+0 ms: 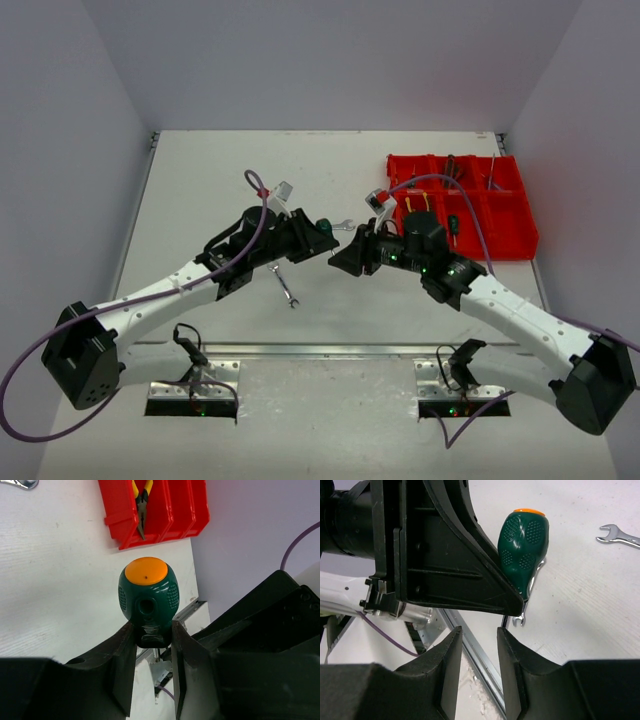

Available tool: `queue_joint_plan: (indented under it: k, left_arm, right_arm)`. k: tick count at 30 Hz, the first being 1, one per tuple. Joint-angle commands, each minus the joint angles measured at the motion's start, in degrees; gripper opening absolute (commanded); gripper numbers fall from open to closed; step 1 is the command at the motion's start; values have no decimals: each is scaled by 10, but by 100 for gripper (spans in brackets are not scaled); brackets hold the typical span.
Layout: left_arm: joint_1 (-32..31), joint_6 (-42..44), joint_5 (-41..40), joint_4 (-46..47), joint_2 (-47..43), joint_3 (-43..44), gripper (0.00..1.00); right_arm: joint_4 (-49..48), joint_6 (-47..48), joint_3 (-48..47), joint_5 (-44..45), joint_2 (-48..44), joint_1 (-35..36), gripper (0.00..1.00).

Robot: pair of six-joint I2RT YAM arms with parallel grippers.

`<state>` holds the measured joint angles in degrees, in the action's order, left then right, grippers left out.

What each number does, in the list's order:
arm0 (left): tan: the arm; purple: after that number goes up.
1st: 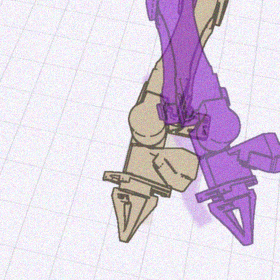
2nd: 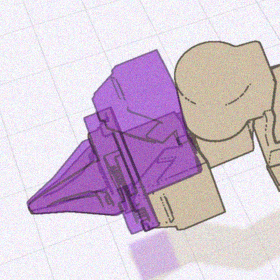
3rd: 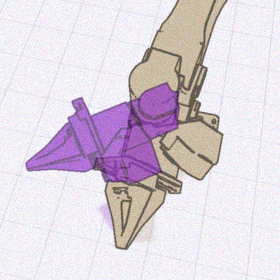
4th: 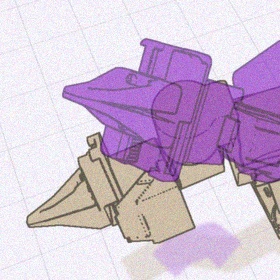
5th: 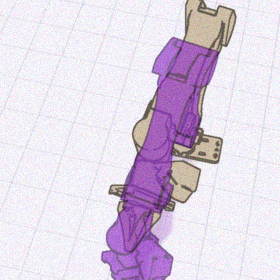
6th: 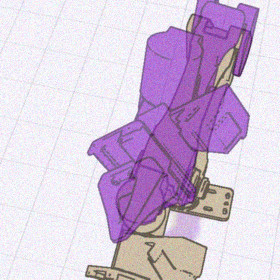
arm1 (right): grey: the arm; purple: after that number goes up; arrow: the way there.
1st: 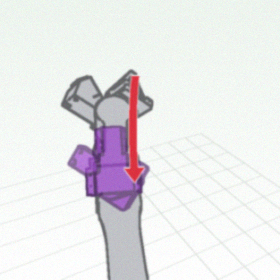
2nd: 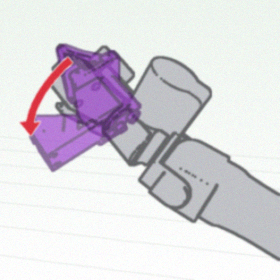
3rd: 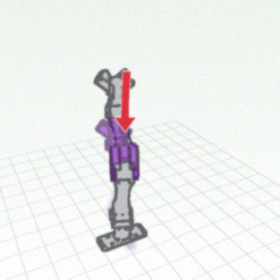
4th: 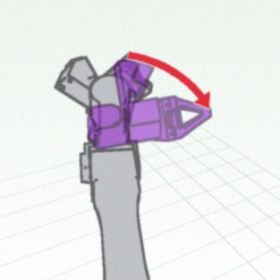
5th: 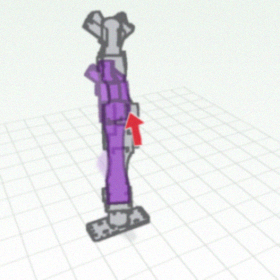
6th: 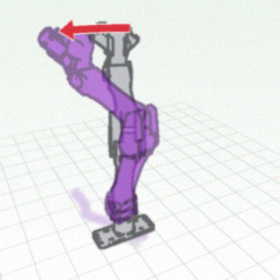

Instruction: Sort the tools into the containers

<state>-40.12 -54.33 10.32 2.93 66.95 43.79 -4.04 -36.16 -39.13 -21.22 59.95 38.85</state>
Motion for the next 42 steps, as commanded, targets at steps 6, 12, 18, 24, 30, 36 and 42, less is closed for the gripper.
queue_joint_plan:
  k: [6, 12, 18, 24, 30, 36, 42]
  left_arm:
    - [-15, -3, 15, 54, -26, 10, 0]
    - [-16, 6, 16, 49, -18, 12, 0]
    - [-26, 8, 22, 59, -10, 12, 1]
    - [-27, 27, -20, 30, -27, 18, 83]
    - [-26, 87, -140, -95, -40, 81, 100]
    - [-20, 118, -355, -278, -62, 174, 100]
    - [-4, 177, -369, -330, -111, 164, 100]
  right_arm:
    - [44, 36, -51, 66, 35, 7, 36]
    - [46, 34, -58, 52, 45, 9, 4]
    - [16, 22, -58, 33, 57, 10, 0]
    - [7, 23, -39, 59, 32, 10, 0]
    - [52, 28, -31, 114, 12, 9, 0]
    - [206, 36, -50, 223, -4, -99, 0]
    - [279, 82, -85, 227, 41, -342, 0]
